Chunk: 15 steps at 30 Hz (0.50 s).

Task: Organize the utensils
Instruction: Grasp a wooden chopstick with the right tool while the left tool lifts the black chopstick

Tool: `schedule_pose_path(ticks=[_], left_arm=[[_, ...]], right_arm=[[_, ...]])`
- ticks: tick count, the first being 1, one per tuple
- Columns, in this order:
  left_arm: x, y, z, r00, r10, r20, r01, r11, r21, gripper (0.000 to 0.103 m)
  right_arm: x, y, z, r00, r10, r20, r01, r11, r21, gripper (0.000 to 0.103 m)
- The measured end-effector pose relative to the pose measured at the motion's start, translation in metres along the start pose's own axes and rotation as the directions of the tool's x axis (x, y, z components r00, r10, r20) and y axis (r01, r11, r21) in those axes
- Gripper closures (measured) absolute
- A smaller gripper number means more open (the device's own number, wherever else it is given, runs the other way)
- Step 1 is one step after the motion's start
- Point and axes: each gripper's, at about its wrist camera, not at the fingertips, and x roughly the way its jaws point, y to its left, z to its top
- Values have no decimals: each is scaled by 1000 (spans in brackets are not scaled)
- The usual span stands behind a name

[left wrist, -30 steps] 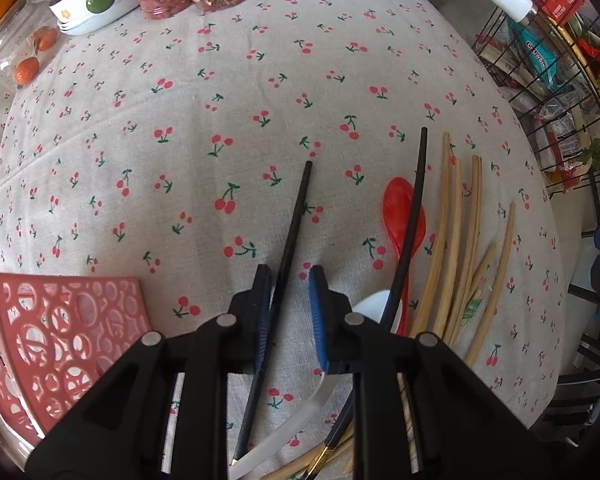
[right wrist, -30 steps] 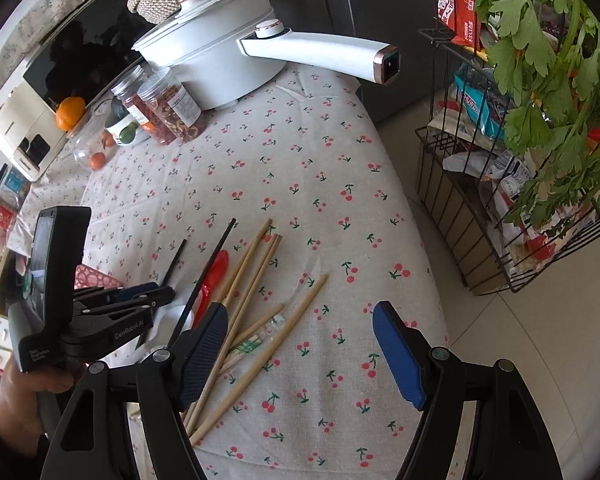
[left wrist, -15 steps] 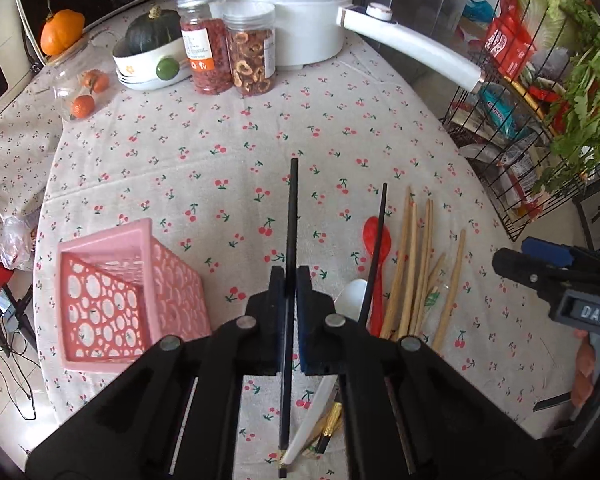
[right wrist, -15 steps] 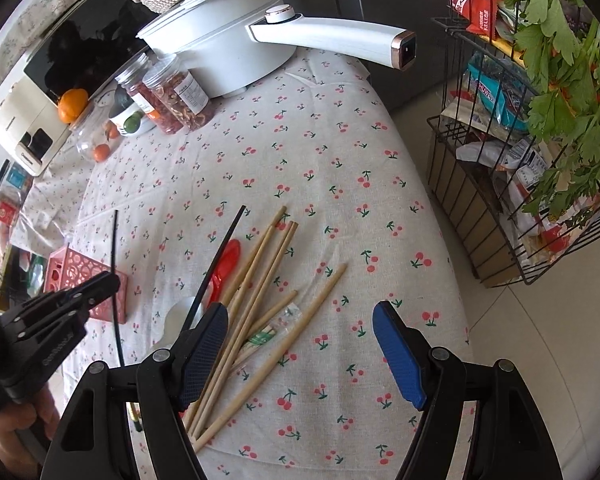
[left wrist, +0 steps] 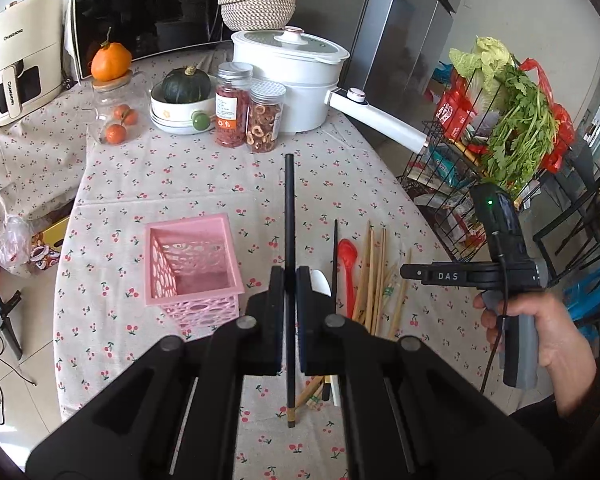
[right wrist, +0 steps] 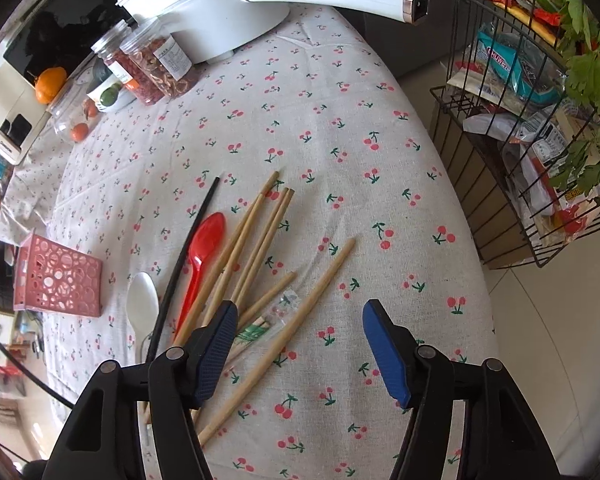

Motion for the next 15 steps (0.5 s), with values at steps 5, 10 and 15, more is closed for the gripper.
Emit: schedule_pose_path(ticks=[5, 10, 15], left_arm=[[-6, 6, -4, 1000, -27, -4, 27, 1000, 0, 97], [-15, 13, -10, 999, -40, 0, 40, 999, -8, 97], [-19, 19, -13, 999, -42, 3, 42, 999, -12, 97]], right_arm=[[20, -6, 1, 999, -29, -41, 31, 998, 50, 59], [24, 12, -1, 991, -130, -21, 129, 992, -3, 63], [25, 26, -8, 988, -155, -1, 155, 987, -49, 87]])
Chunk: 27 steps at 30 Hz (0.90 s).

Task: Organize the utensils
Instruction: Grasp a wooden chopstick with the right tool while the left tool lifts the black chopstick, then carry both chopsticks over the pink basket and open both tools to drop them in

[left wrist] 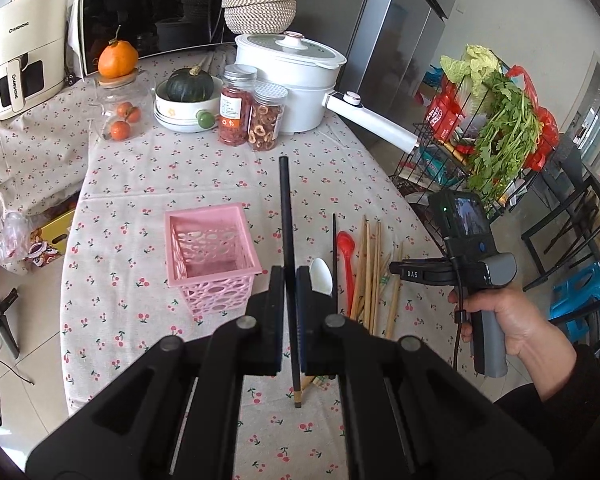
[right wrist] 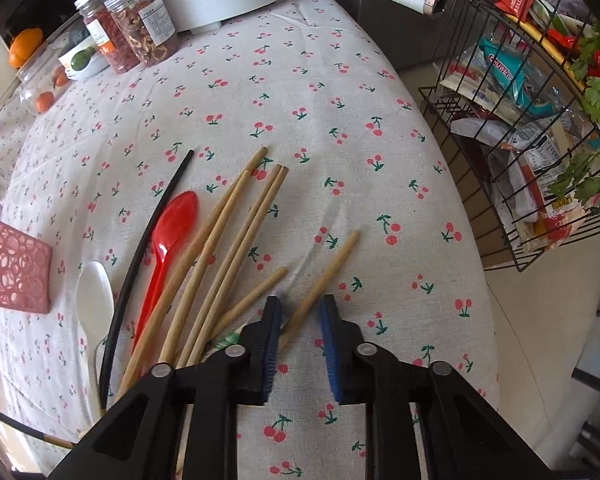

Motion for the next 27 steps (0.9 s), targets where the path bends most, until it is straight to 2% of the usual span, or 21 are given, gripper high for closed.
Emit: schedule_pose_path(ticks=[3, 6, 13, 20, 27], left_arm=[[-3, 2, -2, 1000, 0, 3, 0, 1000, -6, 97], [-7, 3, -4, 1000, 1, 9, -1, 1000, -12, 97], [-20, 4, -7, 999, -2, 38, 2, 1000, -6, 97], [-43, 2, 1, 992, -13, 123, 13, 1000, -6, 97], [-61, 2, 10, 979, -7, 204, 7, 1000, 0, 97]], right_arm=[[-1, -4, -4, 999, 41, 7, -41, 999, 21, 94], [-6, -17, -8, 990, 137, 15, -138, 987, 81, 97], [-53, -36, -18, 965, 224, 138, -239, 966, 99, 97], [-123, -22, -37, 901, 321, 291, -336, 942, 2, 97], [-178, 9, -53, 830, 376, 413, -355, 926, -130, 97]])
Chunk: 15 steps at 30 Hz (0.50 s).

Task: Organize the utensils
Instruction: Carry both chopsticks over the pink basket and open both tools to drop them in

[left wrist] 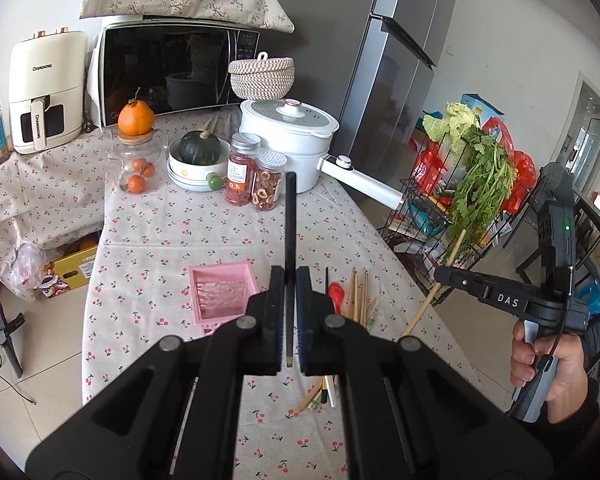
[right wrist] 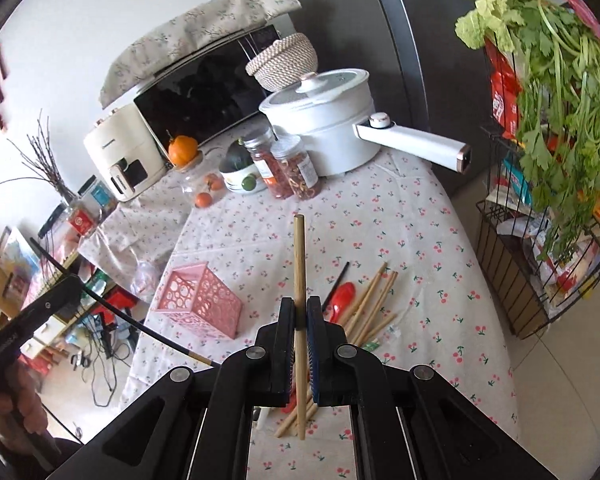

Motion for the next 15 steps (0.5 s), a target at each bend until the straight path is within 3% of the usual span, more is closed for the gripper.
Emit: schedule_pose_path(ticks=[7, 15], left_arm=[[-10, 14, 22, 995, 26, 93, -23, 999, -41, 97], [-15, 24, 36, 986, 55, 156, -43, 996, -79, 97]], right_arm=[[-9, 38, 29, 993, 73, 93, -69, 996, -55, 97], [-13, 77, 55, 960, 179, 214, -165, 983, -81, 97]])
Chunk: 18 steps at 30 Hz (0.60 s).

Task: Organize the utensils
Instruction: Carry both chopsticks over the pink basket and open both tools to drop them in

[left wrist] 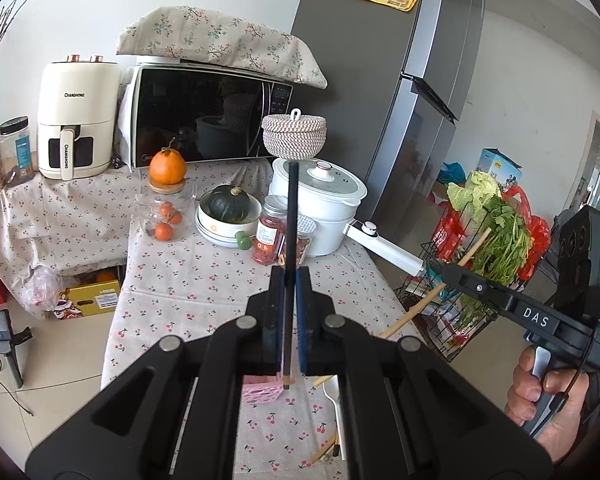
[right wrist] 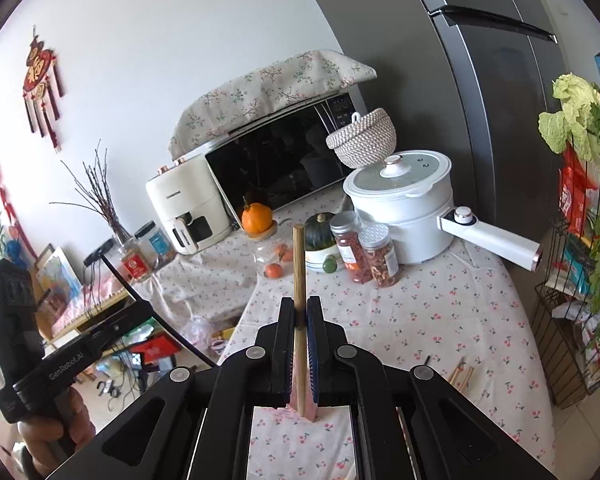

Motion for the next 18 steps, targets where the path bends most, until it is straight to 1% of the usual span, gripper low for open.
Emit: schedule_pose_path(ticks=[3, 6, 11, 14, 18], left_arm=[[2, 1, 3, 1000, 7, 10, -7, 1000, 4, 97], [10, 2, 4, 999, 50, 18, -50, 998, 26, 97], [33, 16, 1, 997, 71, -42, -71, 997, 8, 97], [52, 23, -3, 990, 85, -108, -85, 996, 10, 97], [72, 31, -10, 977, 93, -190, -94, 996, 1, 97]], right_arm=[[6, 8, 5, 999, 24, 33, -25, 1000, 1, 97], [15, 14, 9, 998, 34, 55, -34, 999, -2, 97], [37, 16, 8, 997, 49, 65, -49, 999, 3, 97], [56, 21, 2, 998, 52, 30, -52, 999, -17, 97], [88, 27, -12, 998, 8, -62, -12, 998, -55, 97]])
